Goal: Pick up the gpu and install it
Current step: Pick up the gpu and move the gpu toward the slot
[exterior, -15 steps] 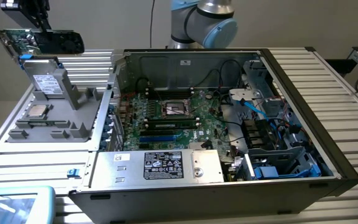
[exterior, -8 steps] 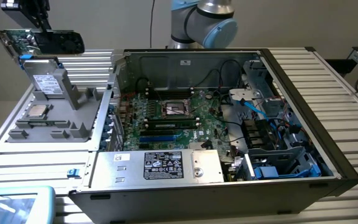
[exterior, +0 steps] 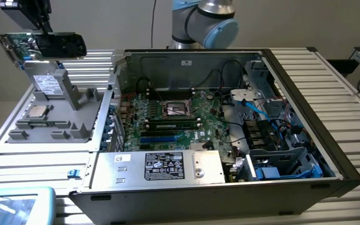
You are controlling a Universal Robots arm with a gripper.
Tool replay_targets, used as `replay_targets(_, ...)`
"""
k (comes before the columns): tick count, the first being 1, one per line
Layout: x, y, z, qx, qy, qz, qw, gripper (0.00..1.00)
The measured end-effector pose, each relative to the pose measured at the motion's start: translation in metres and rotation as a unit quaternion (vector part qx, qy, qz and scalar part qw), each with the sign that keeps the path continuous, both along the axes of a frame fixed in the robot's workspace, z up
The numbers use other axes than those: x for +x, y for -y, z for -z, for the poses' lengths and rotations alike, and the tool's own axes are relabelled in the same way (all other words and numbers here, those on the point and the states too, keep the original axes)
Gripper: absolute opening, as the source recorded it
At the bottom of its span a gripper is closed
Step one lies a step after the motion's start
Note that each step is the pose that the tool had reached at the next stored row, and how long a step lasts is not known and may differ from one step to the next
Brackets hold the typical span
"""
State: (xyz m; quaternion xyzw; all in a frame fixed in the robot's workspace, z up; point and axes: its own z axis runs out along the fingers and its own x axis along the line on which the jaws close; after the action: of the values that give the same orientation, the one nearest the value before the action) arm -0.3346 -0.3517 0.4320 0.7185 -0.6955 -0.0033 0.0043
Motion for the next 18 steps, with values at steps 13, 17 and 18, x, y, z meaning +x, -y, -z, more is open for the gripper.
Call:
replay_targets(13,0.027,-0.0002,0.0001,-0.0019,0.0088,0.0,1.0,0.27)
replay_targets(17,0.039,-0.0002,0.0001,-0.0019,0.0088,0.0,1.0,0.27)
replay_targets(18,0.043,-0.0002,0.0,-0.002,0.0088,0.0,1.0,0.27)
